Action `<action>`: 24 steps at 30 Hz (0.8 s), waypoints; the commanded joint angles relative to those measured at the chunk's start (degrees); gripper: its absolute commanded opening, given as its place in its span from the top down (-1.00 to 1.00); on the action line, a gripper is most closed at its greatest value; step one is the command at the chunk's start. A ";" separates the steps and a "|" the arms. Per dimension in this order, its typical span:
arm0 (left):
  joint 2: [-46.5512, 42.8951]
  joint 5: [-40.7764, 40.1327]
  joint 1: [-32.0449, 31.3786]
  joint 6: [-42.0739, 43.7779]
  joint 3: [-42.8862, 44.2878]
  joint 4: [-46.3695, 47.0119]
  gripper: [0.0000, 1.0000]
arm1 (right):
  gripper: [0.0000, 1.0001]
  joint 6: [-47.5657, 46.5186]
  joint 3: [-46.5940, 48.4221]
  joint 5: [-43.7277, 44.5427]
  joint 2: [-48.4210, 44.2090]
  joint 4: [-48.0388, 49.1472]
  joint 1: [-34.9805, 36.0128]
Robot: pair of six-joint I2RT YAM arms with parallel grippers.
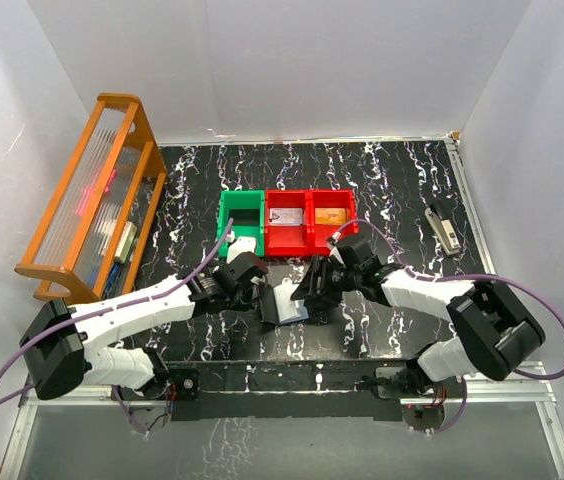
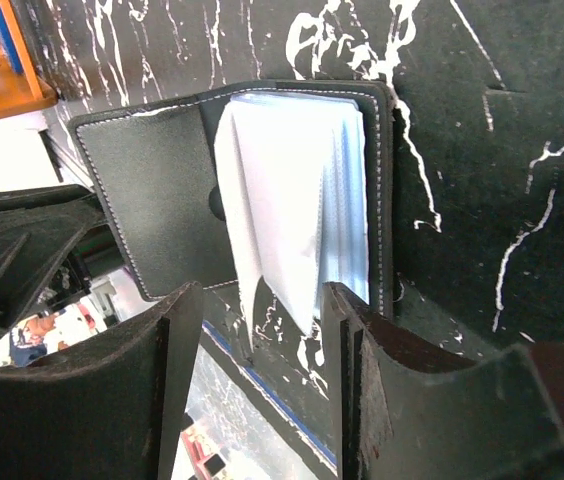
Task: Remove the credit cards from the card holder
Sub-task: Open the card holder at the center of the board.
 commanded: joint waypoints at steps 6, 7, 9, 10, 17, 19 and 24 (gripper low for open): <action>-0.31 -0.36 0.17 0.91 -0.43 -0.94 1.00 | -0.03 2.51 0.88 -2.83 1.58 7.28 2.08; -0.27 -0.28 0.18 0.89 -0.47 -0.85 1.00 | -0.05 2.73 0.91 -2.62 1.96 7.20 2.34; -0.13 -0.32 0.18 0.89 -0.28 -0.93 1.00 | -0.07 2.94 0.97 -1.73 2.40 6.60 2.48; -0.08 -0.36 0.21 0.89 -0.28 -1.05 1.00 | -0.08 2.91 0.98 -1.27 2.25 6.38 2.57; -0.48 -0.45 0.15 0.93 -0.66 -1.42 1.00 | -0.37 2.48 1.56 2.01 -1.00 3.50 2.50; -0.40 -0.45 0.15 1.02 -0.73 -1.55 1.00 | -0.41 2.21 1.65 3.15 -1.80 2.17 2.57; -0.56 -0.49 0.22 1.06 -0.89 -1.49 1.00 | -0.42 2.06 1.35 2.94 -1.40 2.09 2.54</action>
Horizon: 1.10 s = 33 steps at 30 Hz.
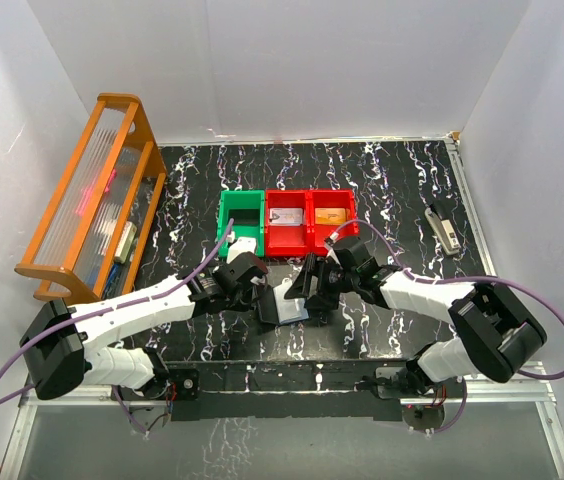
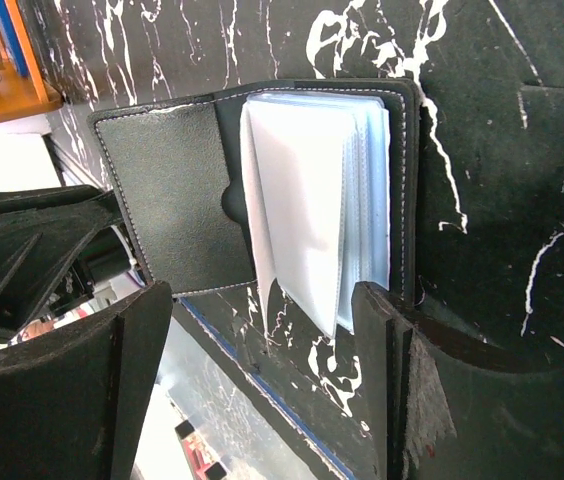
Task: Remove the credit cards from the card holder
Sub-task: Open the card holder at the center of the board.
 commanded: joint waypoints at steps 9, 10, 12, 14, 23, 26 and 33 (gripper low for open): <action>-0.24 -0.02 0.21 0.71 -0.94 -0.20 1.00 | -0.36 3.28 0.54 -1.75 1.78 6.87 1.34; -0.06 -0.01 0.14 0.71 -0.91 -0.17 1.00 | -0.36 3.63 0.73 -1.60 2.09 7.18 1.48; 0.20 0.11 0.15 0.80 -0.93 0.07 1.00 | -0.36 4.17 0.91 -2.34 3.48 7.87 1.65; 0.51 0.29 0.16 0.86 -0.81 0.22 1.00 | -0.32 4.41 0.91 -3.40 4.49 9.10 1.86; 0.96 0.51 0.18 0.66 -1.10 1.20 1.00 | -0.25 4.14 3.05 -7.01 3.35 14.14 3.61; 1.01 0.71 0.14 -0.59 -2.63 2.36 1.00 | -0.25 4.14 4.57 -7.18 5.28 14.67 4.75; -1.30 3.14 0.96 -5.21 -7.27 4.93 1.00 | -0.32 3.60 8.73 -7.76 10.46 15.23 7.24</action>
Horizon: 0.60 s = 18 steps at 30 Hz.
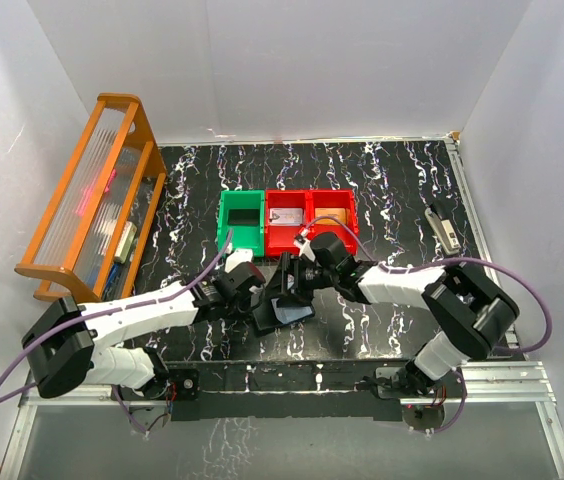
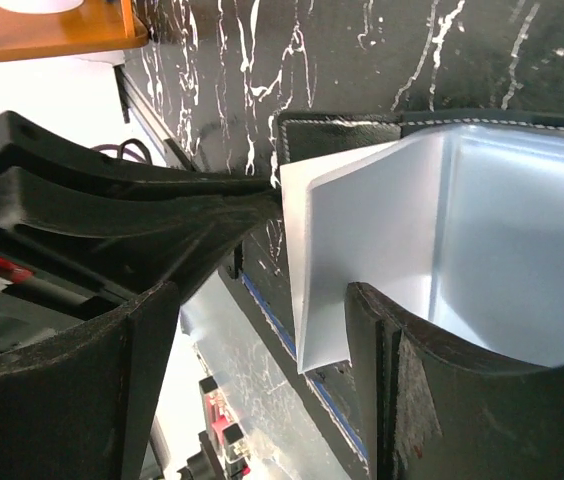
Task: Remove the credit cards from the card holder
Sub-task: Open the card holder at the center of the board.
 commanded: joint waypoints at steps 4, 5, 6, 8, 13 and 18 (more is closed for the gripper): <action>-4.56 2.00 2.43 -4.24 -3.64 1.02 1.00 | -0.34 -0.01 3.76 -1.28 4.77 5.01 1.34; -5.05 2.58 3.02 -4.20 -4.18 1.32 1.00 | -0.35 0.17 3.66 -1.02 5.52 4.94 1.32; -5.45 3.40 3.78 -4.07 -4.63 1.80 1.00 | -0.35 0.20 3.64 -0.90 6.17 4.88 1.29; -5.67 5.04 5.24 -3.82 -5.70 2.54 1.00 | -0.34 0.12 3.56 -0.91 7.39 4.98 1.34; -5.78 7.18 7.86 -3.82 -6.59 3.42 1.00 | -0.31 -0.49 3.34 -0.04 9.14 3.51 2.00; -5.13 9.02 9.33 -3.80 -6.68 4.62 1.00 | 0.01 -0.59 2.30 2.66 9.69 1.86 2.14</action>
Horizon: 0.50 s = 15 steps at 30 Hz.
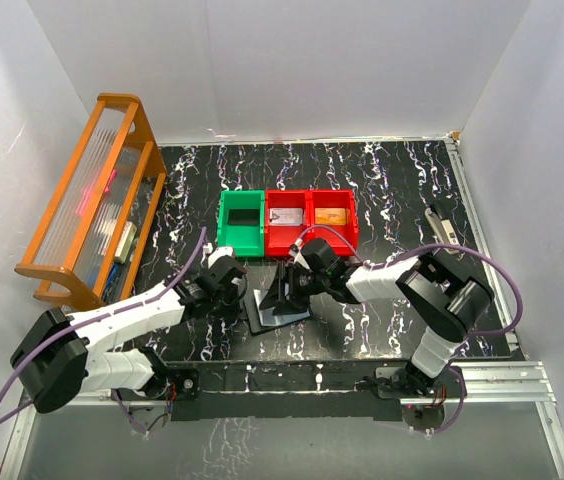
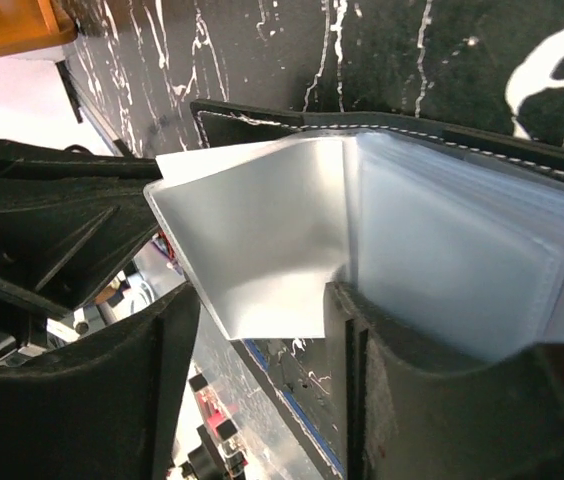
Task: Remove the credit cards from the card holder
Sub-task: Open the card holder at the center of the board.
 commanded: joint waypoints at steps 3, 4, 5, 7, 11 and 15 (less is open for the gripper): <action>0.30 3.40 2.24 -0.26 -0.44 1.39 1.00 | 0.07 -1.57 0.35 2.81 -0.51 0.40 0.55; 0.49 3.83 2.57 -0.16 -0.40 1.75 1.00 | -0.02 -2.21 0.59 2.02 -0.74 0.77 0.70; 0.73 4.14 2.81 -0.13 -0.36 2.02 1.00 | -0.11 -2.72 0.93 1.38 -0.83 0.94 0.84; 1.24 4.78 3.37 0.08 -0.39 2.97 1.00 | -0.23 -3.42 1.49 0.24 -0.71 1.79 0.93; 3.14 6.43 4.82 0.90 0.06 4.38 1.00 | -0.20 -2.80 1.52 -0.18 -0.53 4.07 1.03; 5.06 7.31 5.74 1.66 0.92 5.37 1.00 | -0.23 -0.31 0.31 -1.13 -0.11 9.45 1.03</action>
